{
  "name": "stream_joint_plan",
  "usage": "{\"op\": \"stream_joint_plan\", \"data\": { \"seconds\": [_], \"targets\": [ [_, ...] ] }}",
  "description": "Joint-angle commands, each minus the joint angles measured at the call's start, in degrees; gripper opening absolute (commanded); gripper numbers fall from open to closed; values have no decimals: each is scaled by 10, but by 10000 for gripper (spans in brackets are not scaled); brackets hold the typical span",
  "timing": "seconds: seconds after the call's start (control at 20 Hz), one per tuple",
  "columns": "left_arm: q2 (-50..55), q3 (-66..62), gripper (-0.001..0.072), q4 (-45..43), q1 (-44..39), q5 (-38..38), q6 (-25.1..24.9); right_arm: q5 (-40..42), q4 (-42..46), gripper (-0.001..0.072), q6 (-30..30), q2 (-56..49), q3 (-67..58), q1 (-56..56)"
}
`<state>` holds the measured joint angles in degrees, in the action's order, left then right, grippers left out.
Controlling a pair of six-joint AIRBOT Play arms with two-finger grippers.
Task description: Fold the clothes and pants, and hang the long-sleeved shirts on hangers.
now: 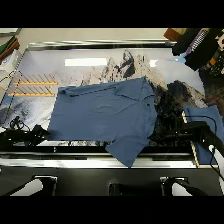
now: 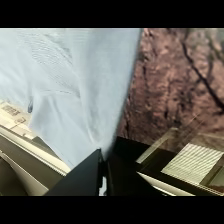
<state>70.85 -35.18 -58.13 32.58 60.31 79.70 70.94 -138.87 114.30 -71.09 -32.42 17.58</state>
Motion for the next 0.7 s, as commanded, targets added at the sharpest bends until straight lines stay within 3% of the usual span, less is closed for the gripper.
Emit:
{"op": "stream_joint_plan", "data": {
  "seconds": [0.0, 0.05, 0.1, 0.15, 0.4, 0.65],
  "targets": [
    [8, 1, 363, -3, -5, -18, -2, 0, 0, 32, -11, 25, -1, 0],
    [8, 1, 243, -3, -5, -15, -3, 1, -1, 32, -14, 33, -1, 0],
    [7, 1, 44, 1, -5, -10, -3, 3, -2, 32, -18, 44, -1, 0],
    [5, 1, 16, 16, -5, -5, -12, 9, -9, 31, -19, 59, -1, 0],
    [-41, -52, 15, 106, -9, 32, -35, 10, -40, 31, -29, 152, -70, 0],
    [-160, -300, 15, 134, -29, 55, -14, 44, -90, 31, -67, 222, -324, 0]
  ]
}}
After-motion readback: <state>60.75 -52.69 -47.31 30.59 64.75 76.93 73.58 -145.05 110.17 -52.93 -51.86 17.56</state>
